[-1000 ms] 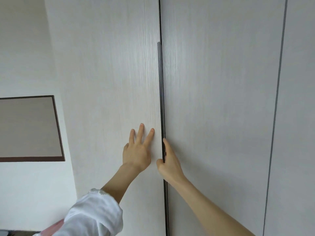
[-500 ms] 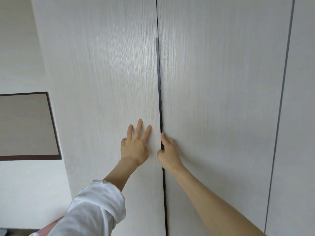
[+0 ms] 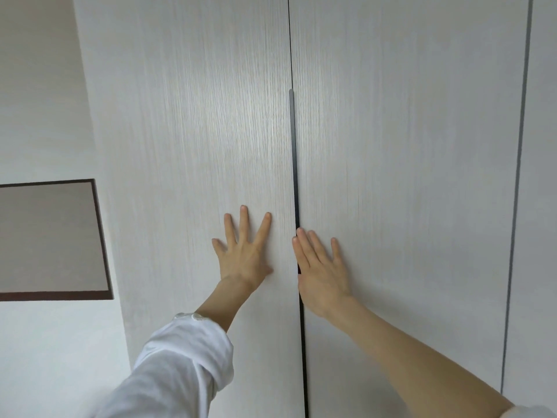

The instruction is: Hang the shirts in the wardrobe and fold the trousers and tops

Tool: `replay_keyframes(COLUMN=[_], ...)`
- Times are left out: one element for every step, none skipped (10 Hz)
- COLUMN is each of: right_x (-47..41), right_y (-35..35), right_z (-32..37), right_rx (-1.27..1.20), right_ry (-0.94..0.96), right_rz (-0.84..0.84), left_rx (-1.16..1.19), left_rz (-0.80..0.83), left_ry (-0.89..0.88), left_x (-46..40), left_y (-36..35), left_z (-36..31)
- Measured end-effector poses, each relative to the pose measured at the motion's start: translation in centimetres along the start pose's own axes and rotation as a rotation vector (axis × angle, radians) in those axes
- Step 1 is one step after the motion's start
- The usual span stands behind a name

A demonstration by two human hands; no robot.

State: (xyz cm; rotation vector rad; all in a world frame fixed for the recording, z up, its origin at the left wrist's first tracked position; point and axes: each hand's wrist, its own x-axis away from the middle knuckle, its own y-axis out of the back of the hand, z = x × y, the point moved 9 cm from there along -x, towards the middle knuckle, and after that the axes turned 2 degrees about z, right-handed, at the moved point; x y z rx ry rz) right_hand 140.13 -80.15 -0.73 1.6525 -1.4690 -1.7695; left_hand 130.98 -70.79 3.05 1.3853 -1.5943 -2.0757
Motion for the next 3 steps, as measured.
replay_keyframes(right_x=[0.7,0.6,1.9], right_y=[1.1,5.5,12.3], right_z=[-0.1,-1.1,-4.0], right_rx=[-0.192,-0.747,-1.303], right_ry=[0.020,-0.005,-0.022], right_rz=[0.069,0.008,-0.218], left_rx=[0.034,0.044,0.043], left_rz=[0.026,0.005,0.006], left_ry=[0.038,0.063,0.094], left_x=[-0.4,-0.6,-0.7], left_y=[-0.8,-0.9,-0.9], left_z=[-0.5,-0.6,-0.2])
